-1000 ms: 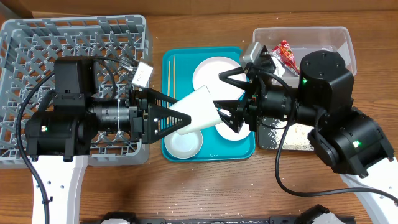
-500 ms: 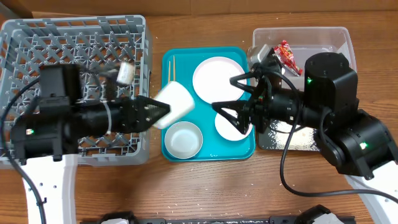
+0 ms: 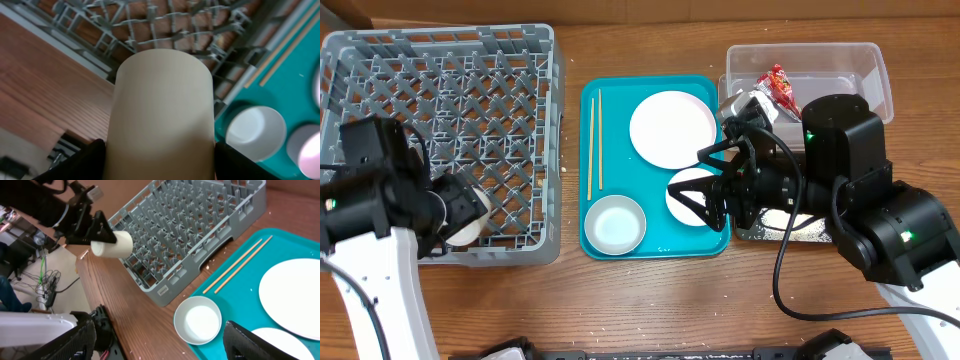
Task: Sort waste into correct bins and load items into the dishwasher
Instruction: 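Carry the white cup with the left gripper over the gray rack, then lower the cup into the rack and open the left gripper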
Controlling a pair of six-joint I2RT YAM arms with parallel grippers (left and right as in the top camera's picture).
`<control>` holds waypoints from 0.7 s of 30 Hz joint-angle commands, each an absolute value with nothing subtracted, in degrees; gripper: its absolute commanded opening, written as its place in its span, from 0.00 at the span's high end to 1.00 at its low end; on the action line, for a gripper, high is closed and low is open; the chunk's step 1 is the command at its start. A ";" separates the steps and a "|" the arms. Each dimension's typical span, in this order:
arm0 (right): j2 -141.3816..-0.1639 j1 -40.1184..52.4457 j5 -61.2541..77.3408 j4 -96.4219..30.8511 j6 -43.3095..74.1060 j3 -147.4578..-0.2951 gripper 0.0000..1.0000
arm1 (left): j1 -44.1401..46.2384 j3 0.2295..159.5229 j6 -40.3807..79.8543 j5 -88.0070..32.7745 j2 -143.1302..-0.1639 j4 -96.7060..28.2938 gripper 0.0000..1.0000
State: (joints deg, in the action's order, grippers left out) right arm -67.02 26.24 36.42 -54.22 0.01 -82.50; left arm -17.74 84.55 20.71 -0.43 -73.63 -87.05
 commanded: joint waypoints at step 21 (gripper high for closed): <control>-66.65 25.96 36.03 -58.87 -0.03 -82.89 0.17 | -25.34 85.38 19.27 -1.54 -88.86 -80.60 0.27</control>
